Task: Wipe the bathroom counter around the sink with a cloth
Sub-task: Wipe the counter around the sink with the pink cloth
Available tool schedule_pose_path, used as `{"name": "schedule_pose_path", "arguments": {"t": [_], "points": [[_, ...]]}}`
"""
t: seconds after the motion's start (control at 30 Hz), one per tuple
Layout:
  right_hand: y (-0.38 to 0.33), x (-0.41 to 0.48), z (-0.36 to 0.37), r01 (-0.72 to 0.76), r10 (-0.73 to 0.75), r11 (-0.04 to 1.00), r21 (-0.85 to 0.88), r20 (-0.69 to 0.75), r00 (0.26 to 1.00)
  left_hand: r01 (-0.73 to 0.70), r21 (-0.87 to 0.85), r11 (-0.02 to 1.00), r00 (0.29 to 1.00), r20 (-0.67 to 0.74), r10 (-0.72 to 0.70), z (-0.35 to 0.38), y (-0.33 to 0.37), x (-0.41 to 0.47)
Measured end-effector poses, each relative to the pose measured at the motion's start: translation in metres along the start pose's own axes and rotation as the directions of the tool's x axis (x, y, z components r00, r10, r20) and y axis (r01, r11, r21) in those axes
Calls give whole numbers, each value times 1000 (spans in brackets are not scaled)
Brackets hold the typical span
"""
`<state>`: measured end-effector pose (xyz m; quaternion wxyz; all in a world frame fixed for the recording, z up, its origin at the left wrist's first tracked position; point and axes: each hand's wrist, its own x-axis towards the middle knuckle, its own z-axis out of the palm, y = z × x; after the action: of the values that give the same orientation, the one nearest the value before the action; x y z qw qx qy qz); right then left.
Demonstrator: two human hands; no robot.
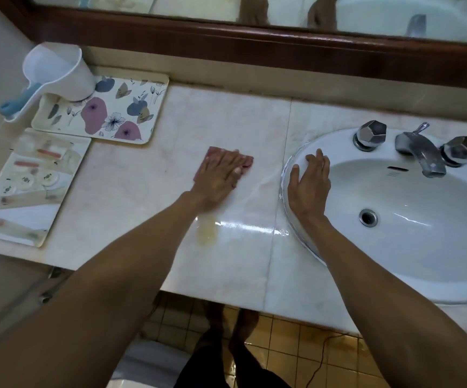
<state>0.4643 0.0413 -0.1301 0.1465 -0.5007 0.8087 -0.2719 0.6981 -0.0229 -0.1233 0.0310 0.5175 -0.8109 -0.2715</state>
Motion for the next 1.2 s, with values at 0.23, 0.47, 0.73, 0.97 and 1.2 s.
{"name": "schedule_pose_path", "arguments": {"t": [0.23, 0.47, 0.73, 0.97, 1.2], "points": [[-14, -16, 8, 370, -329, 884, -287, 181, 927, 222, -10, 975, 975, 18, -222, 4, -18, -86], [-40, -33, 28, 442, -380, 885, -144, 323, 867, -86, 162, 983, 996, 35, 81, 52, -6, -184], [-30, -35, 23, 482, -411, 871, -99, 394, 822, 228, 162, 960, 971, -106, -213, 30, -19, -122], [-37, -42, 28, 428, -364, 901, -76, 407, 838, -99, 240, 966, 995, -5, 104, 66, 7, -199], [-67, -60, 46, 472, -418, 881, -28, 422, 805, -64, 287, 956, 998, 5, 66, 40, -58, -271]]}}
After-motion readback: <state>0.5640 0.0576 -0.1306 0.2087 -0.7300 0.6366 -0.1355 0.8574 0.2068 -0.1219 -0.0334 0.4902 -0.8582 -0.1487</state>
